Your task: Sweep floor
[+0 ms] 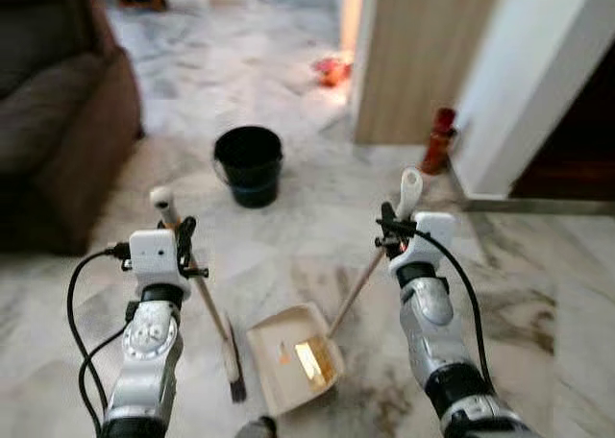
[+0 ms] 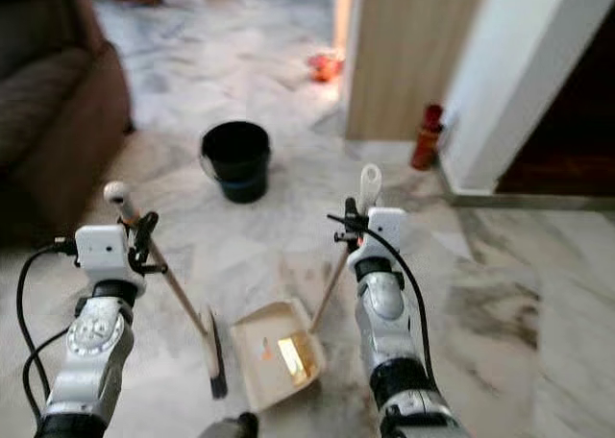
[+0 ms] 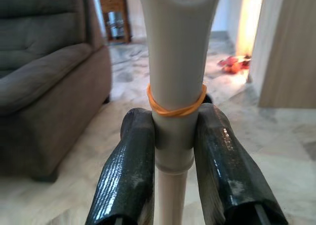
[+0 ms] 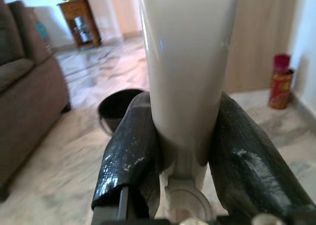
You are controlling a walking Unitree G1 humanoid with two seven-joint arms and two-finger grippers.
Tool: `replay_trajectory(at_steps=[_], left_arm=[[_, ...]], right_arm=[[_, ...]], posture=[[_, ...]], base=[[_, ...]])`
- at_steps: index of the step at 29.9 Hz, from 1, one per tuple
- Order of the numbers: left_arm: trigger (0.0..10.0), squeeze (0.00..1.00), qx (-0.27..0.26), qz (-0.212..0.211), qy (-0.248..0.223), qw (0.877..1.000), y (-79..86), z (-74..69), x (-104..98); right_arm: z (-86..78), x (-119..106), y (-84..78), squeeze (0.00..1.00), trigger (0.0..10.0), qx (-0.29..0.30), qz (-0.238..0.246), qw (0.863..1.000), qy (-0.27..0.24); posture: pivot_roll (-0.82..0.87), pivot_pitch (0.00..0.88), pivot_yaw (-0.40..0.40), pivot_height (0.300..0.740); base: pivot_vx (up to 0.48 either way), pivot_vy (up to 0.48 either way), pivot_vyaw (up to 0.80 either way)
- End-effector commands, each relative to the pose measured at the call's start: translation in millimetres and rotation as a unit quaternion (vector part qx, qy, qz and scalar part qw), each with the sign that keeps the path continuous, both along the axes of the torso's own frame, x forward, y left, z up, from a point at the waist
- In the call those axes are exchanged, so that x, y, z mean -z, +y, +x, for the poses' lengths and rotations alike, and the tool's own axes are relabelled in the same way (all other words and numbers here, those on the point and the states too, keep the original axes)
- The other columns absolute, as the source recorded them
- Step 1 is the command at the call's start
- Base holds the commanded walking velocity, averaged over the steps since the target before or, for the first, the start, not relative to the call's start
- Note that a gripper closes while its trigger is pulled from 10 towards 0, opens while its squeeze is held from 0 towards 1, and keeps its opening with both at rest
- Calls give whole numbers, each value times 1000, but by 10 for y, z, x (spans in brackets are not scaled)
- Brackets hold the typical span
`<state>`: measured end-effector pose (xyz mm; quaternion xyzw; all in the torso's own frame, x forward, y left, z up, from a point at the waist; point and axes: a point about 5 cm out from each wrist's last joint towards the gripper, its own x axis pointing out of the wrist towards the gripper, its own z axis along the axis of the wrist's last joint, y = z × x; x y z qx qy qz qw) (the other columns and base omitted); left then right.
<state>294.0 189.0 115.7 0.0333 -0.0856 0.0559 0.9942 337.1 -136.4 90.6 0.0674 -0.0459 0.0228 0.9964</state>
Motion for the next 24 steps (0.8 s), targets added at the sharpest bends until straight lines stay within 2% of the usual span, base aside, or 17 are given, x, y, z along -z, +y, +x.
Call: replay_trajectory(at_steps=[1, 11, 24], left_arm=[[10000, 0, 1, 13, -24, 1000, 12, 7, -111], [10000, 0, 2, 16, -18, 1000, 10, 10, -99], [10000, 0, 3, 19, -17, 1000, -1, 10, -97]], right_arm=[[45, -103, 18, 0, 10000, -2, 5, 1000, -20], [44, -96, 18, 0, 10000, -1, 11, 1000, -18], [47, -91, 19, 0, 10000, -4, 15, 1000, -15]], posture=[[139, 99, -27, 740], [140, 97, -28, 740], [140, 93, -30, 740]], base=[[0, 0, 0], [0, 0, 0], [290, 0, 0]])
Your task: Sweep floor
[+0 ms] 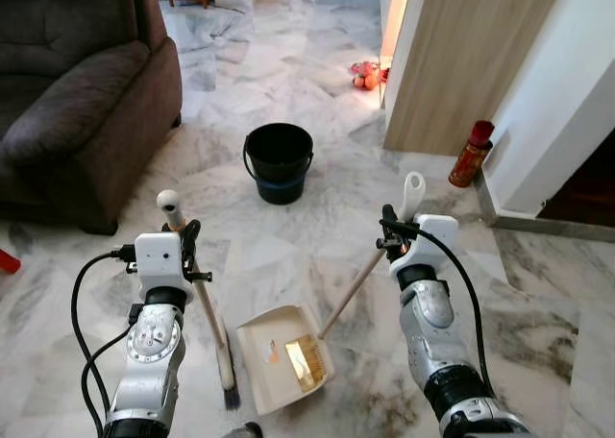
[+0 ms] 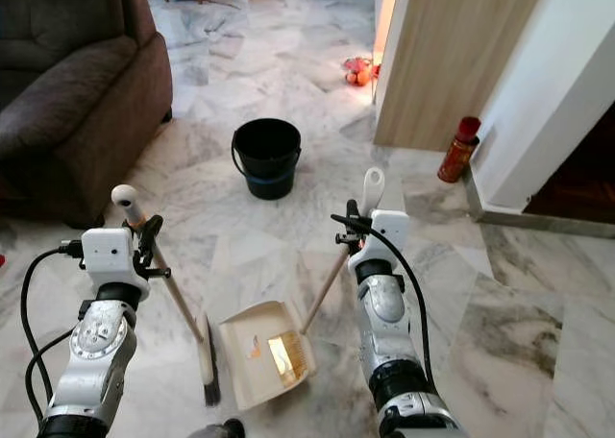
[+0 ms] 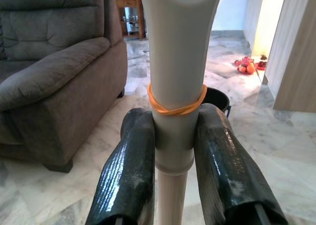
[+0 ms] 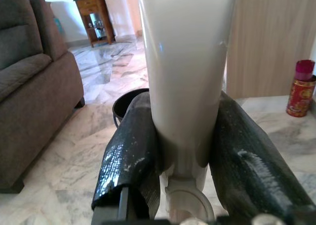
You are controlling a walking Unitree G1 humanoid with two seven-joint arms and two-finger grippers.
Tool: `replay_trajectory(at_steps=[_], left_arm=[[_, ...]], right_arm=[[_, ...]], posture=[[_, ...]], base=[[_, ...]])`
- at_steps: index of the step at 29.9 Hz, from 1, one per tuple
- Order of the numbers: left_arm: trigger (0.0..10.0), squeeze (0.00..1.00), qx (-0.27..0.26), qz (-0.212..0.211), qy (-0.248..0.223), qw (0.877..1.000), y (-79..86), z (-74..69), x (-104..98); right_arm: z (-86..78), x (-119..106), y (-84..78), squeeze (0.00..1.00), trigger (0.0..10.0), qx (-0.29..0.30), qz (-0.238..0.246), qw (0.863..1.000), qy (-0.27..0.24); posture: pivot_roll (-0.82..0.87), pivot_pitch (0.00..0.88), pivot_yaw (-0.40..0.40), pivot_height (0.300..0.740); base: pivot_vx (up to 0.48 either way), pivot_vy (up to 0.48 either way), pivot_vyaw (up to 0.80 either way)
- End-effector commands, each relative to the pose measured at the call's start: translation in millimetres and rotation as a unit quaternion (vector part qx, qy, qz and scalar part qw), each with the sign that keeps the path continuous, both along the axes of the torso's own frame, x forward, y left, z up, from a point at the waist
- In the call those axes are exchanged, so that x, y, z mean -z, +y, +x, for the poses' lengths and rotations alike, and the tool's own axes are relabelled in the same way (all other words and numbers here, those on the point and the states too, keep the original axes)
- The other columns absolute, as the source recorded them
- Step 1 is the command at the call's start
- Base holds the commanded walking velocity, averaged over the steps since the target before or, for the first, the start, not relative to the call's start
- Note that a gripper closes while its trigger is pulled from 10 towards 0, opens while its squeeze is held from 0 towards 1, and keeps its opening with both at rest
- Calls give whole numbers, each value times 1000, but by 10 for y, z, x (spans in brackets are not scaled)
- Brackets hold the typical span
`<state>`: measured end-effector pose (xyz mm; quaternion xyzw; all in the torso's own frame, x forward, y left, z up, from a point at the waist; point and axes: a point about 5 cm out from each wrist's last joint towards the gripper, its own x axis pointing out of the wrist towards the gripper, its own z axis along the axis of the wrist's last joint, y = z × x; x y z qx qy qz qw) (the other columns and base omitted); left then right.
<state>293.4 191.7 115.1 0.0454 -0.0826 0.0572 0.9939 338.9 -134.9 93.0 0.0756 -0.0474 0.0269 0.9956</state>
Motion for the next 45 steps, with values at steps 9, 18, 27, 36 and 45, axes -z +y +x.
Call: replay_trajectory(at_steps=[9, 18, 27, 36, 45], left_arm=[[10000, 0, 8, 7, -21, 1000, -41, 22, -103], [10000, 0, 10, 8, -23, 1000, -42, 28, -110], [10000, 0, 10, 8, -22, 1000, -42, 28, -114], [10000, 0, 9, 9, -22, 1000, -35, 30, -117], [10000, 0, 9, 9, -22, 1000, -34, 28, -120]], right_arm=[[31, -67, 12, 0, 10000, -3, 7, 1000, -13], [31, -74, 42, 0, 10000, -8, 2, 1000, -15], [27, -74, 50, 0, 10000, -11, -3, 1000, -17], [26, -65, 53, 0, 10000, -11, 3, 1000, -13], [27, -61, 59, 0, 10000, -14, 4, 1000, -12]], posture=[[139, 88, -31, 740], [143, 77, -30, 740], [144, 87, -29, 740], [145, 92, -28, 740], [146, 94, -28, 740]], base=[[300, 0, 0], [303, 0, 0], [303, 0, 533], [304, 0, 144], [303, 0, 0]])
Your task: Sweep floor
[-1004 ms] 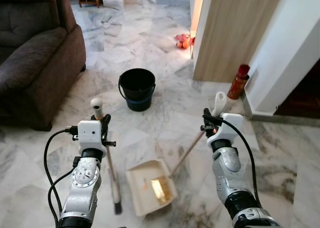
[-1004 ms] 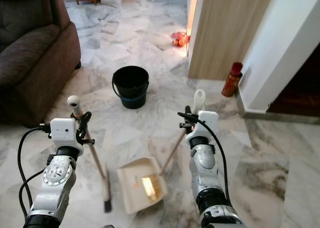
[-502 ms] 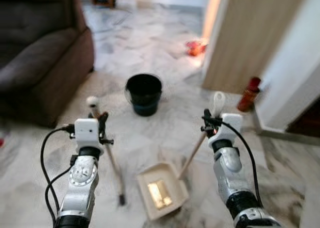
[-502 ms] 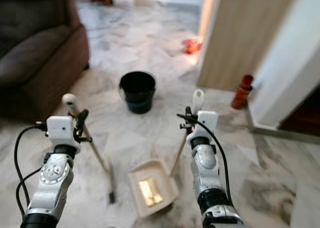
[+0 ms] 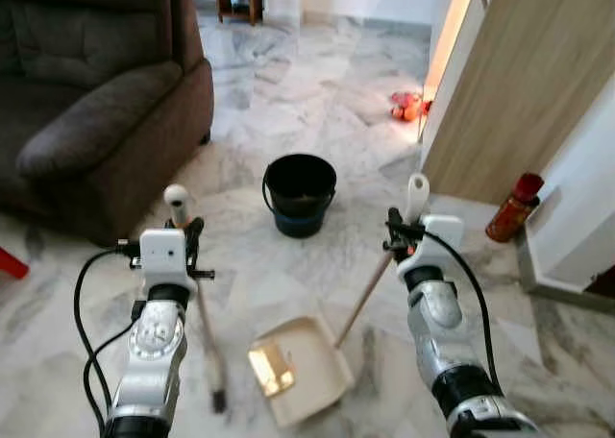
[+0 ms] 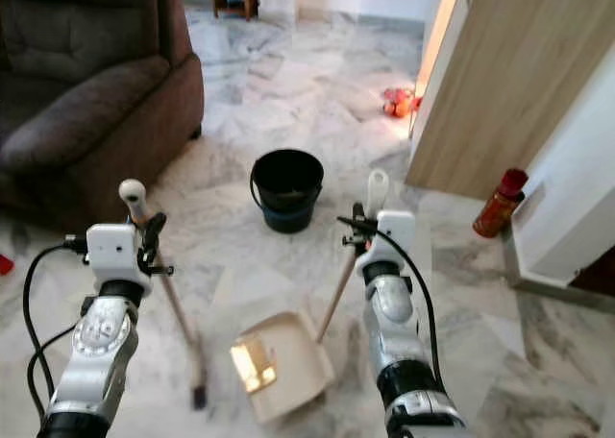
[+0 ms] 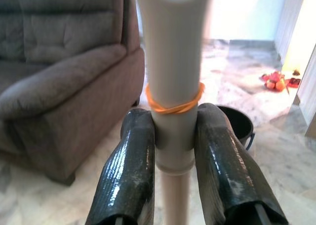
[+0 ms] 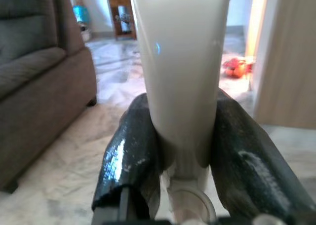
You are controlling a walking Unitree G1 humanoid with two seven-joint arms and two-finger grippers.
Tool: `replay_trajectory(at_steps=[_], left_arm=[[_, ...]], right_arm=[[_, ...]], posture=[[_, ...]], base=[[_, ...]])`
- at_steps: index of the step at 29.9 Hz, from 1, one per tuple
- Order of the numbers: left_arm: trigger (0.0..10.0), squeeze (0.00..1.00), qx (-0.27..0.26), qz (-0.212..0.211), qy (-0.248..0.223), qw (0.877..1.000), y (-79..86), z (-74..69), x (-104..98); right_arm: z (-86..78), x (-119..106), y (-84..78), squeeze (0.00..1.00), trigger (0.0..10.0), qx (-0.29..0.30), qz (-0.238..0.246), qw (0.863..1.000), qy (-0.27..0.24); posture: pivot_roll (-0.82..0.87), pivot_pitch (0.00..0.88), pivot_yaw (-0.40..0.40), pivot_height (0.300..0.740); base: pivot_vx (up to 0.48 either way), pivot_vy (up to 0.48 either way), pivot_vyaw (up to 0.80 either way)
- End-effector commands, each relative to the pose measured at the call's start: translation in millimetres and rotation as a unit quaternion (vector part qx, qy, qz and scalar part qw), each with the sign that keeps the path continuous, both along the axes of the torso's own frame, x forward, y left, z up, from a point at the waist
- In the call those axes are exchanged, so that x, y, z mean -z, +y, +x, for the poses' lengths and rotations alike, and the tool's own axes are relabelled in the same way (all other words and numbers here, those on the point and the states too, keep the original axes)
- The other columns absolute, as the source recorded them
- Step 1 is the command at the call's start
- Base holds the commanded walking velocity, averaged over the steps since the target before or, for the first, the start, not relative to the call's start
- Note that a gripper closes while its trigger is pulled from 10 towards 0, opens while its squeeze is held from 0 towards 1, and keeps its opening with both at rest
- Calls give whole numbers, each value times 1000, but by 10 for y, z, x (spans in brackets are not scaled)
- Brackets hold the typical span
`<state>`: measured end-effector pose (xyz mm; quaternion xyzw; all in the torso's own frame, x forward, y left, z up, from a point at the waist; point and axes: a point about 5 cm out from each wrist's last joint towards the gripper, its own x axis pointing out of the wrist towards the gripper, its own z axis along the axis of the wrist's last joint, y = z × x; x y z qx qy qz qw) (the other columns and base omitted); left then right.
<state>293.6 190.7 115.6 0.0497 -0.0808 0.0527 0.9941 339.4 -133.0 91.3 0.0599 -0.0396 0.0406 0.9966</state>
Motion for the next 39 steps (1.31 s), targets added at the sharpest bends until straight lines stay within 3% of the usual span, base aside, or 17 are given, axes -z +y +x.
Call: replay_trajectory(at_steps=[1, 39], left_arm=[[10000, 0, 5, 4, -24, 1000, -24, 26, -115], [10000, 0, 7, 5, -23, 1000, -33, 28, -119]], right_arm=[[22, -78, 39, 0, 10000, -1, 21, 1000, -18], [18, -57, 86, 0, 10000, -19, 20, 1000, -11]], posture=[[146, 94, -28, 740], [147, 95, -28, 740]], base=[[304, 0, 0], [304, 0, 0]])
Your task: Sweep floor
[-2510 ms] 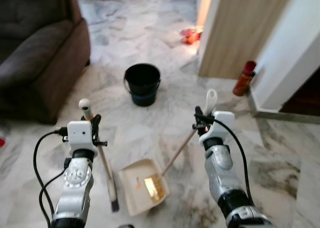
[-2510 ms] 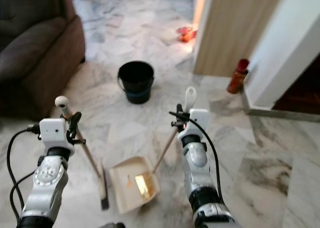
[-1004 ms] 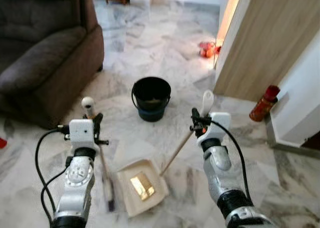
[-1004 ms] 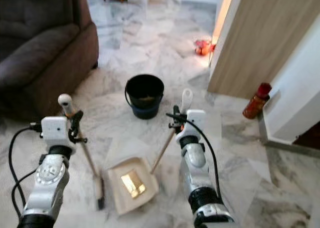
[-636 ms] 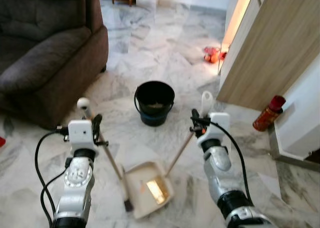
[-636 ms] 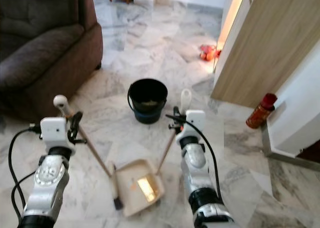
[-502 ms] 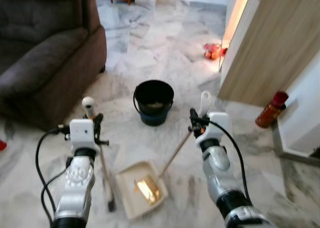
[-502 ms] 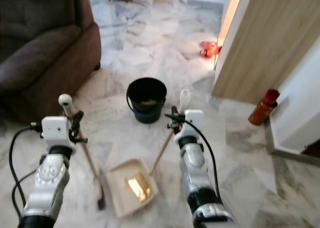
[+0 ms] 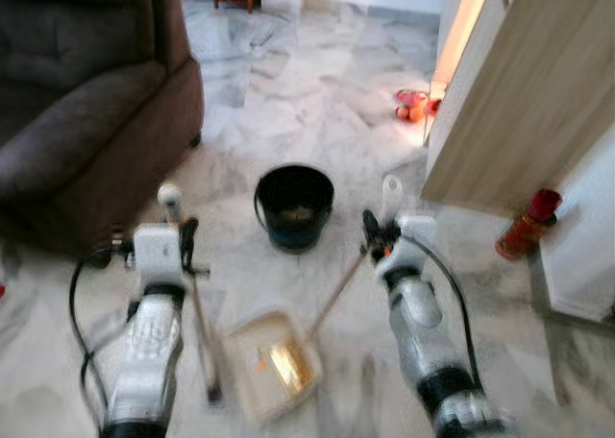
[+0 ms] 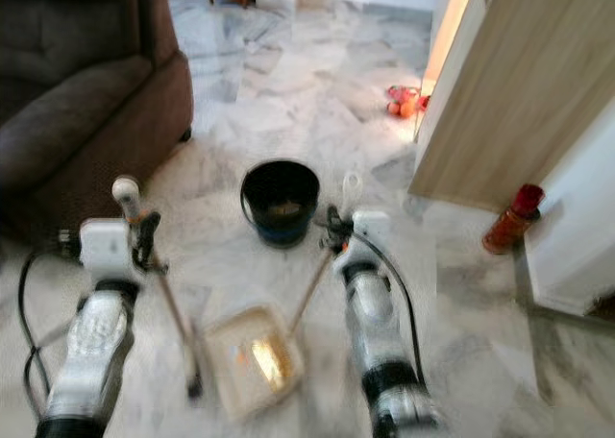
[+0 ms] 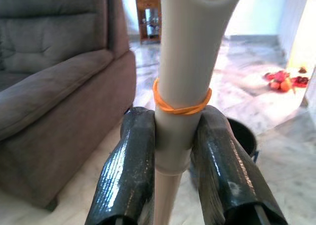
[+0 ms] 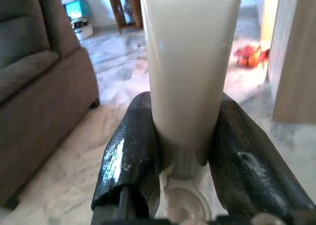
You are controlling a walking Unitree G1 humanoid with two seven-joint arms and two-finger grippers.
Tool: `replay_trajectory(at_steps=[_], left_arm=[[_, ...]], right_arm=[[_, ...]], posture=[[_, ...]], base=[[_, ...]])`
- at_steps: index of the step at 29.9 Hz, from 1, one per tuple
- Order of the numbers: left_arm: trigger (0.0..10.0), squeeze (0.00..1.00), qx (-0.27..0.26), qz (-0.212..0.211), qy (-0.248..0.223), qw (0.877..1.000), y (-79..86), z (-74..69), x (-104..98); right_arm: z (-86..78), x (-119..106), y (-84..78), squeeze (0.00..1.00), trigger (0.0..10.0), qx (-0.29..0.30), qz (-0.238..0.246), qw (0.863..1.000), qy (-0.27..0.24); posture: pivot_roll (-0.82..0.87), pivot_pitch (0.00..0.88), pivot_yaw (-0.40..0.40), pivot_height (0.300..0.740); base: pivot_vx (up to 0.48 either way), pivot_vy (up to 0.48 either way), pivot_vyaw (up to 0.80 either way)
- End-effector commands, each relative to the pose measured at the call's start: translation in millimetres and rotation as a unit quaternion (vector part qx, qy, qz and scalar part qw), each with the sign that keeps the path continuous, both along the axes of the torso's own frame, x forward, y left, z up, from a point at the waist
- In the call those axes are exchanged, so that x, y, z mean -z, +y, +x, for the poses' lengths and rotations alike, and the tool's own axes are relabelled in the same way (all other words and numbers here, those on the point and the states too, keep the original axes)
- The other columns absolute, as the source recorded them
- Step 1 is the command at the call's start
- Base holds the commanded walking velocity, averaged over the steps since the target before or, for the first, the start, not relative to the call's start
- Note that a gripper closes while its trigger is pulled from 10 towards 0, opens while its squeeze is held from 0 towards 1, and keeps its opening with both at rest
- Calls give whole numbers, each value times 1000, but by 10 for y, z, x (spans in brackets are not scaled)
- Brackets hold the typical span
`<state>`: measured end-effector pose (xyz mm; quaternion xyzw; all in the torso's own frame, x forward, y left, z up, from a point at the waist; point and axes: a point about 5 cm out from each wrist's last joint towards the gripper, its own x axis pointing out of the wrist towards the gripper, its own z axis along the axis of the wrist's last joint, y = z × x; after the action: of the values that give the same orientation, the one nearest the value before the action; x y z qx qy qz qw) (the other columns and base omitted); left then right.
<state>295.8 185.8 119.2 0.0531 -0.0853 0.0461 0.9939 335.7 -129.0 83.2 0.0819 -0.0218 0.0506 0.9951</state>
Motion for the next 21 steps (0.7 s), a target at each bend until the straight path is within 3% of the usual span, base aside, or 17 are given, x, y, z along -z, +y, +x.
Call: replay_trajectory(at_steps=[1, 21], left_arm=[[10000, 0, 1, 0, -19, 1000, 16, 5, -83], [10000, 0, 1, 0, -18, 1000, 15, 4, -77]], right_arm=[[55, -141, 53, 0, 10000, -8, -4, 1000, -30], [49, -128, 65, 0, 10000, -11, -3, 1000, -27]], posture=[[147, 95, -28, 740], [148, 95, -29, 740]], base=[[300, 0, 0], [304, 0, 0]])
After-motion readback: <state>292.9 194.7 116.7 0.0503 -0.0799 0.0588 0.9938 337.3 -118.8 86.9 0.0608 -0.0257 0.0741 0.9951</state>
